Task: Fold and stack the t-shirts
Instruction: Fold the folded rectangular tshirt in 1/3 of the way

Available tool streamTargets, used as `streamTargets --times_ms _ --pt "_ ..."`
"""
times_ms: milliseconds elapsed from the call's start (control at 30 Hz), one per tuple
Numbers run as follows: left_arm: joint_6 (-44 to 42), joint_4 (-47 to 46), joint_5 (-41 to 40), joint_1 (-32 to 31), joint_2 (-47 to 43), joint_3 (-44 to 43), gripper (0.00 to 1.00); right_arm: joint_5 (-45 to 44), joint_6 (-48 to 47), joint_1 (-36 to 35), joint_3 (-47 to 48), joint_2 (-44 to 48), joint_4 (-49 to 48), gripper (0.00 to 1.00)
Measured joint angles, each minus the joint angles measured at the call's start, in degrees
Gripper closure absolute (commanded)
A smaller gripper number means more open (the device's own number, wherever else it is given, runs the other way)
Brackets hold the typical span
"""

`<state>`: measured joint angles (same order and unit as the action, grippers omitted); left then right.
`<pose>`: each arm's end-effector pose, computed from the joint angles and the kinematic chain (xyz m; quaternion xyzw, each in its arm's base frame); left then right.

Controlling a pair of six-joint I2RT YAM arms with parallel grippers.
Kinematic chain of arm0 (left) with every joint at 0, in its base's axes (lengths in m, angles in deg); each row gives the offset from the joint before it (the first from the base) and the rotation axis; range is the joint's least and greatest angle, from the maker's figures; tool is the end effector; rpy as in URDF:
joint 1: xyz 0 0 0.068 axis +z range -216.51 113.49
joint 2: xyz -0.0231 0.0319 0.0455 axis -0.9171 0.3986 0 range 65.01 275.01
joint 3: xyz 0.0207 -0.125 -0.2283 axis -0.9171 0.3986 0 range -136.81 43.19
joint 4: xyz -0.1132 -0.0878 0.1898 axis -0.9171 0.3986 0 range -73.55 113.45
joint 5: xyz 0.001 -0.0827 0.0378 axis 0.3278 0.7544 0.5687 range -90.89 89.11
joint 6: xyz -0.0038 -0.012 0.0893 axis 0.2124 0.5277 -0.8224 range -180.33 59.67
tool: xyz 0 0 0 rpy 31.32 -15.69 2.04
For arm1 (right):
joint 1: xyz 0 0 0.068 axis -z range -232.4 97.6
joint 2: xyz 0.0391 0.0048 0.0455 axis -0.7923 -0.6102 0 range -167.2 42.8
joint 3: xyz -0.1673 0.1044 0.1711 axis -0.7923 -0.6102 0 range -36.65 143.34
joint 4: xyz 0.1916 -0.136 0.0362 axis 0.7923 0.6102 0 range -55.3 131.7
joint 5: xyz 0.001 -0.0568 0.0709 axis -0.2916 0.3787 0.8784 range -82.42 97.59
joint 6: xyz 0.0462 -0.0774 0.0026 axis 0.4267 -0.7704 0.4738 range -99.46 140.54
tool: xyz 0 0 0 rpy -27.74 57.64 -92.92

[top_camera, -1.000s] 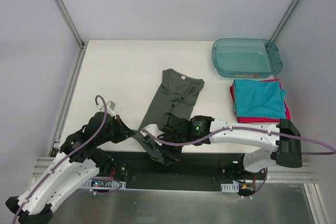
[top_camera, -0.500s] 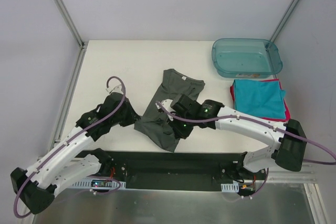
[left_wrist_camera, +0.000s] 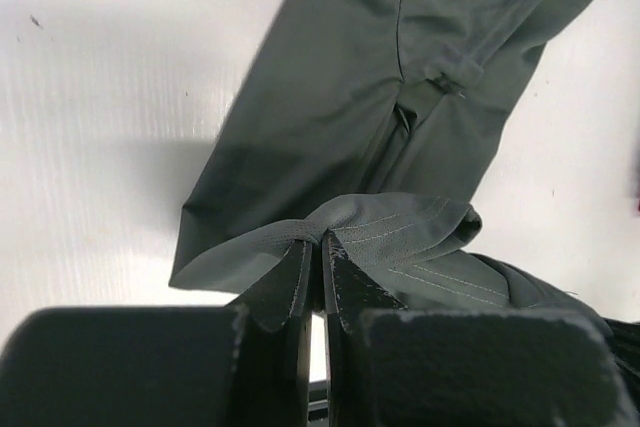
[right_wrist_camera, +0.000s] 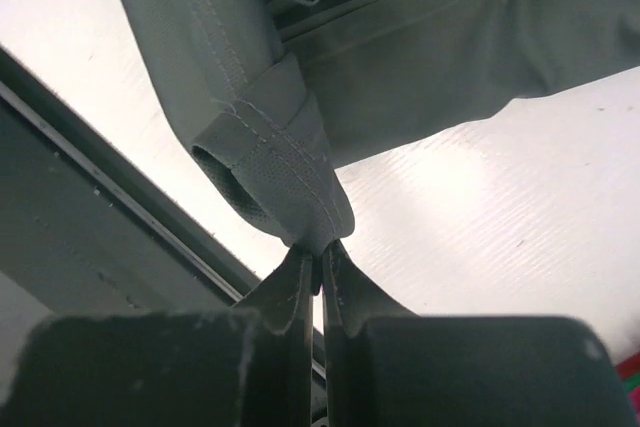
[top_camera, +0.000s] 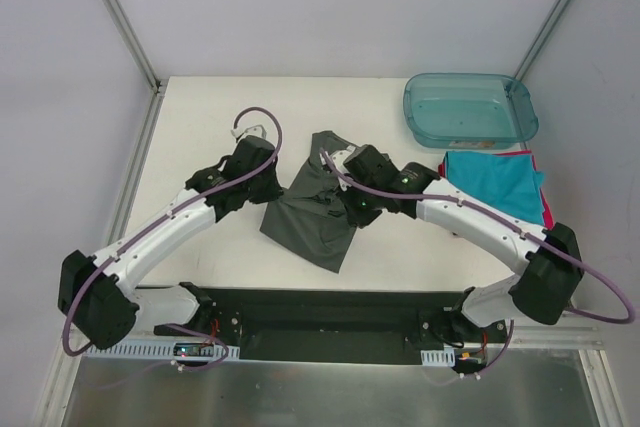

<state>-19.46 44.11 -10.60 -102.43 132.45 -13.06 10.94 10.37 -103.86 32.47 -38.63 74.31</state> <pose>0.2266 -0.1474 0.2663 -0.0753 0.8963 -0.2074 0.3846 0.1863 0.2415 0.2529 -0.4923 0.8066 0.1409 0.2954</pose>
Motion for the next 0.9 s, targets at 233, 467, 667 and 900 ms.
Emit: streamTargets --times_ms 233,467,667,900 --pt "-2.99 -1.75 0.70 2.49 9.99 -5.05 1.00 -0.35 -1.14 4.20 3.02 -5.90 -0.42 0.99" --pt "-4.98 -3.80 3.43 4.68 18.10 -7.43 1.00 0.11 -1.38 7.37 4.90 -11.65 -0.37 0.99" --pt "-6.49 -5.53 6.38 6.78 23.17 -8.81 1.00 0.39 -1.38 9.16 6.16 -14.80 -0.55 0.99" --pt "-7.72 -6.99 9.27 7.91 27.82 -10.91 1.00 1.14 -1.33 11.13 6.80 -17.20 -0.83 0.99"
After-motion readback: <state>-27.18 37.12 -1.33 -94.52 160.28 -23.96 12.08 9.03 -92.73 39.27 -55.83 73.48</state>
